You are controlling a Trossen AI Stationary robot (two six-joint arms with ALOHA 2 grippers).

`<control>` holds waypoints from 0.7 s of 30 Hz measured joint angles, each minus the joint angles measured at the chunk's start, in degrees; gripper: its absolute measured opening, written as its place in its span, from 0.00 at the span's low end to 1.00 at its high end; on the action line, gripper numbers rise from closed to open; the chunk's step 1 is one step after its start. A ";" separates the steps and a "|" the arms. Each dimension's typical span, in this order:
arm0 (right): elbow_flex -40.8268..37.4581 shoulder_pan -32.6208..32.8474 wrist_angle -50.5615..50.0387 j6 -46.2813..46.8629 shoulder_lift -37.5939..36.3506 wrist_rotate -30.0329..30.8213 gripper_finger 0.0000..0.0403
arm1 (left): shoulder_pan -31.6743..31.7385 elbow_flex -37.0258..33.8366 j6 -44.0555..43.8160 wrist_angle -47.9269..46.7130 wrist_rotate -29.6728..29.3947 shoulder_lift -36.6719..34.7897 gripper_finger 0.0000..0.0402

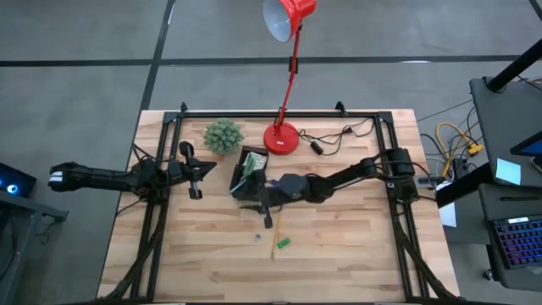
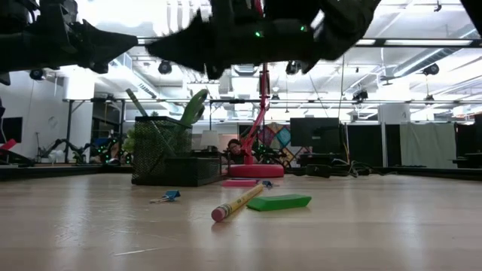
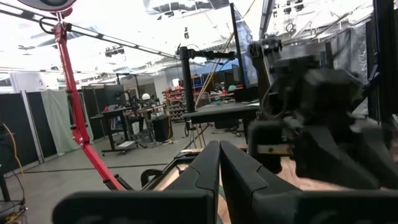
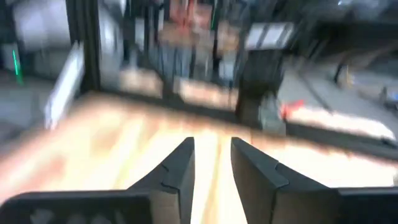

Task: Pick and place office supplies into organizer
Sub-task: Put the yellow pencil in the black desk organizer

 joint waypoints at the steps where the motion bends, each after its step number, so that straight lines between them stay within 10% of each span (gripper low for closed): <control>1: 0.21 0.41 -5.13 -2.21 -0.89 0.96 0.24 | 0.02 0.00 0.00 0.00 0.00 0.00 0.00; 7: 3.78 2.98 -30.80 -9.77 -4.84 8.38 0.34 | 0.00 0.00 0.00 -0.04 0.00 -0.01 0.00; 21: 10.34 9.25 -58.70 -27.51 -7.21 5.11 0.43 | 0.02 0.00 0.02 0.00 0.01 0.00 0.00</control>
